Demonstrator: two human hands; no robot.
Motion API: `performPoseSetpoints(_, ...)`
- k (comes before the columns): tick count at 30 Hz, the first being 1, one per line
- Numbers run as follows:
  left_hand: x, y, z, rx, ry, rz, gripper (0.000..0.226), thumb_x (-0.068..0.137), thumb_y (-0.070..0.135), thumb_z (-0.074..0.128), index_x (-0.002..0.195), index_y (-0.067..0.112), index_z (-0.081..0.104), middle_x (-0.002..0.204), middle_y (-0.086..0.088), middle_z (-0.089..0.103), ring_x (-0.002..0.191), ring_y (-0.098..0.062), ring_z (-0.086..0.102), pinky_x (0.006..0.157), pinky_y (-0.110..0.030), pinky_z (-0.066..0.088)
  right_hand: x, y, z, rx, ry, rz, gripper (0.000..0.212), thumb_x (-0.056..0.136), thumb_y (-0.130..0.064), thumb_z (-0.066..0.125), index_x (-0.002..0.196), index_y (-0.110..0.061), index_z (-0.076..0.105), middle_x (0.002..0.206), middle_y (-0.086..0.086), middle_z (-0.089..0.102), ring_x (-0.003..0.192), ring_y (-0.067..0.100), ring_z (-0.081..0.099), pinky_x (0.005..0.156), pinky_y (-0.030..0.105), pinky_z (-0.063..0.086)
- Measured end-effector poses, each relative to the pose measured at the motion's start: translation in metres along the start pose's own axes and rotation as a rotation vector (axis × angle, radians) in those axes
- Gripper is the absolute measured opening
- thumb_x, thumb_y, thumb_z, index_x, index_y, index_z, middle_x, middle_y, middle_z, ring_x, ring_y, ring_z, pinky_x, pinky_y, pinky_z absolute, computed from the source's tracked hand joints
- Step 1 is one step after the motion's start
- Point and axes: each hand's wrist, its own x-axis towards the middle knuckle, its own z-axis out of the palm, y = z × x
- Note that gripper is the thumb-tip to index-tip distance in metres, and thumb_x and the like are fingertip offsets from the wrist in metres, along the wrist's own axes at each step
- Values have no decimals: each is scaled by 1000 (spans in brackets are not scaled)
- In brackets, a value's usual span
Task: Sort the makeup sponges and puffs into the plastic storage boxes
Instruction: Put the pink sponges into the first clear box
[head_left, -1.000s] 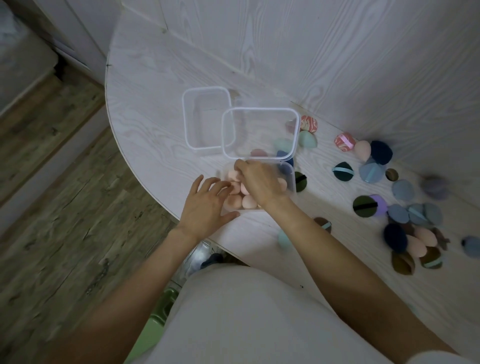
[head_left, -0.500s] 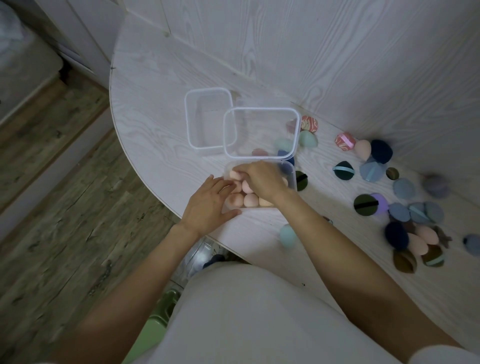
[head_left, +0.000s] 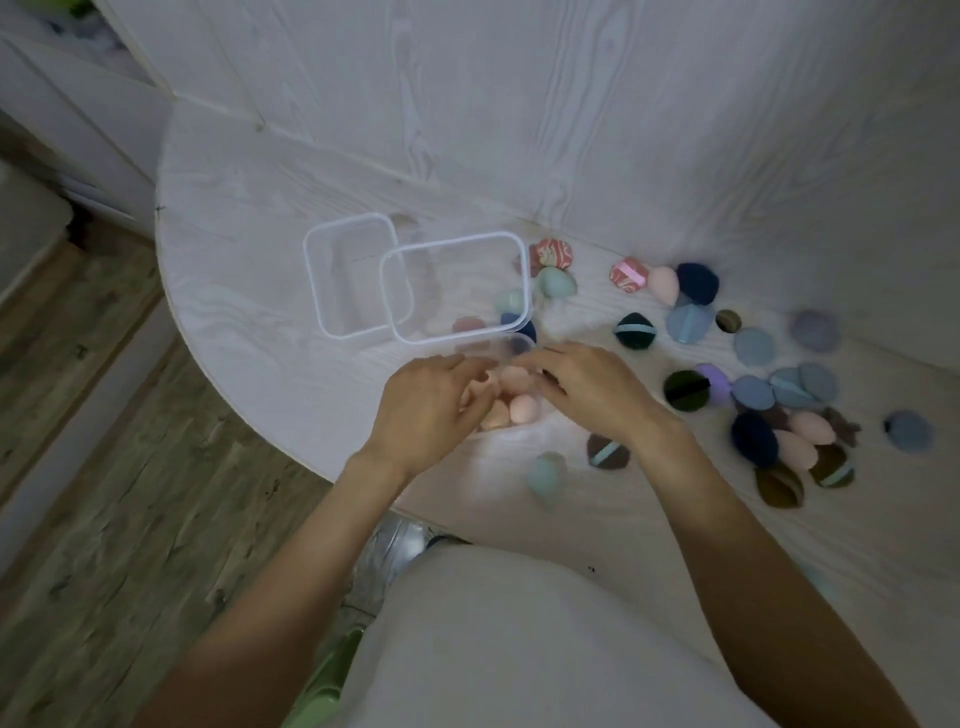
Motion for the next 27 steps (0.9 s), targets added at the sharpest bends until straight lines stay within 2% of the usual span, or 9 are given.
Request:
performPoseSetpoints(3, 47, 36, 18, -209, -1, 77, 28, 91, 31, 50, 114, 21, 64, 93, 6, 70, 81, -13, 61, 64, -22, 41, -41, 48, -19, 2, 12, 204, 29, 97, -24, 46, 123, -22, 57, 113, -1, 63, 99, 16, 59, 80, 31, 48)
performPoseSetpoints(7, 118, 69, 72, -363, -243, 167, 27, 92, 22, 55, 118, 16, 61, 105, -2, 67, 92, -13, 60, 80, -26, 47, -92, 114, -15, 75, 266, 435, 24, 94, -12, 51, 114, -12, 64, 108, 7, 68, 96, 22, 61, 80, 30, 46)
performPoseSetpoints(10, 161, 79, 113, -299, -341, 187, 33, 91, 20, 56, 124, 14, 56, 120, -8, 60, 106, -20, 55, 90, -27, 42, -118, 149, 3, 100, 388, 619, 21, 90, -6, 54, 108, -5, 66, 100, 16, 68, 90, 32, 61, 79, 38, 49)
performPoseSetpoints(13, 194, 82, 147, -193, -322, 233, 45, 89, 13, 57, 133, 11, 48, 139, -12, 44, 125, -28, 41, 104, -34, 31, -140, 171, 17, 19, 471, 819, 22, 81, 3, 59, 102, 1, 66, 100, 22, 67, 90, 40, 61, 80, 47, 51)
performPoseSetpoints(16, 215, 85, 172, -101, -363, 271, 52, 88, 5, 55, 138, 8, 40, 147, -14, 34, 134, -32, 30, 111, -40, 23, -154, 182, 22, 2, 447, 908, 34, 69, 13, 59, 99, 0, 67, 104, 25, 64, 96, 44, 56, 82, 48, 46)
performPoseSetpoints(18, 223, 89, 182, -34, -400, 298, 57, 87, 3, 53, 141, 10, 36, 147, -14, 33, 133, -32, 30, 111, -40, 22, -159, 183, 20, -34, 402, 851, 40, 65, 16, 59, 98, -4, 69, 105, 23, 63, 99, 44, 54, 87, 49, 42)
performPoseSetpoints(21, 229, 92, 189, -18, -334, 236, 59, 83, 1, 56, 139, 10, 37, 133, -18, 41, 116, -35, 42, 96, -42, 40, -162, 180, 20, -90, 387, 790, 45, 50, 17, 73, 90, -4, 71, 101, 26, 64, 94, 49, 59, 82, 56, 47)
performPoseSetpoints(24, 228, 88, 190, -12, -317, 122, 53, 87, 6, 56, 136, 3, 37, 124, -20, 46, 107, -33, 49, 85, -39, 45, -162, 175, 16, -9, 347, 884, 41, 64, 14, 69, 103, 0, 68, 127, 35, 48, 114, 56, 43, 92, 57, 41)
performPoseSetpoints(27, 219, 88, 176, -56, -284, 96, 35, 89, 15, 58, 121, 5, 48, 118, -16, 53, 103, -29, 53, 82, -35, 43, -164, 175, 25, -19, 368, 892, 34, 62, 12, 73, 95, 5, 67, 124, 38, 47, 107, 58, 47, 84, 59, 46)
